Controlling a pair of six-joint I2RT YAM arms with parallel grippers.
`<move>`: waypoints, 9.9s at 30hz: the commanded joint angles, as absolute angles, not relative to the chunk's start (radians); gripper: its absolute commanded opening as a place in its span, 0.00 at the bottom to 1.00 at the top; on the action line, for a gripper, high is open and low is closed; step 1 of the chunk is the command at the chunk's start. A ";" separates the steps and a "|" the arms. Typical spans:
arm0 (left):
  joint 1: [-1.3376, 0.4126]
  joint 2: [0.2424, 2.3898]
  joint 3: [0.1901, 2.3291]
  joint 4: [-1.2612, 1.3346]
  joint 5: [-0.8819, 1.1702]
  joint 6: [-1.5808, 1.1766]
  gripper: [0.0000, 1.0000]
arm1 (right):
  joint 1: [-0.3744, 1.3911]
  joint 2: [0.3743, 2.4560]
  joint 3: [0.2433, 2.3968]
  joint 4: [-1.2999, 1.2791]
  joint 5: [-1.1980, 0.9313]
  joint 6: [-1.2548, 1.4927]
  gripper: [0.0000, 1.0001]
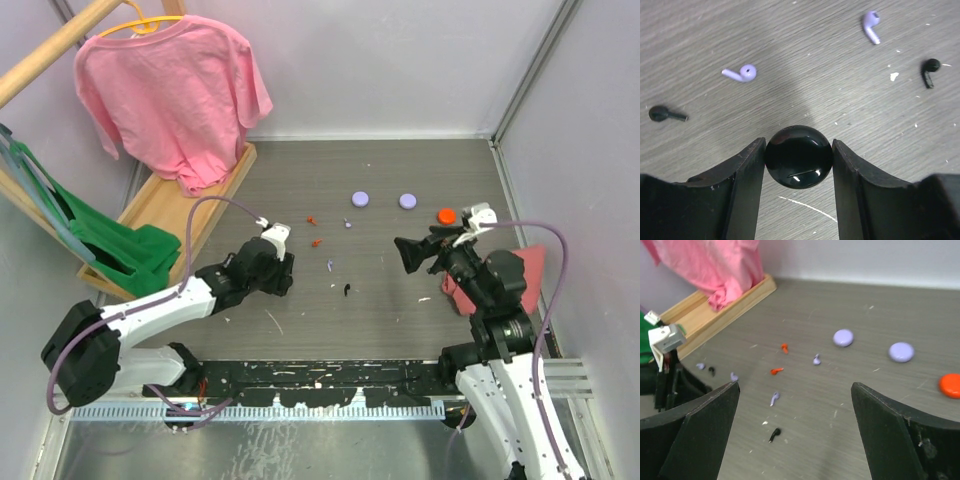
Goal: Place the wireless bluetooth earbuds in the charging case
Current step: Pick up the charging case at the center of the board, then open the charging case, then pick up the earbud from the center of the board.
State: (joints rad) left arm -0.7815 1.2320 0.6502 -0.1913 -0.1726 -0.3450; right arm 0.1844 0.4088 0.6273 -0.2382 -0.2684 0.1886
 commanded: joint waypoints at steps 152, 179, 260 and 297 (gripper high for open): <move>-0.820 0.887 0.932 -0.372 0.513 -0.027 0.00 | 0.634 0.915 0.629 0.150 -0.962 -0.152 0.86; -0.823 1.004 1.067 -0.514 0.561 0.097 0.00 | 0.705 1.101 0.772 0.127 -1.007 -0.184 0.56; -0.650 0.887 0.784 -0.219 0.154 -0.245 0.69 | 0.721 0.884 0.284 0.779 -0.537 0.039 0.01; -0.380 1.468 0.904 -0.356 -0.143 -0.500 0.54 | 0.721 0.832 -0.003 1.212 -0.275 0.018 0.01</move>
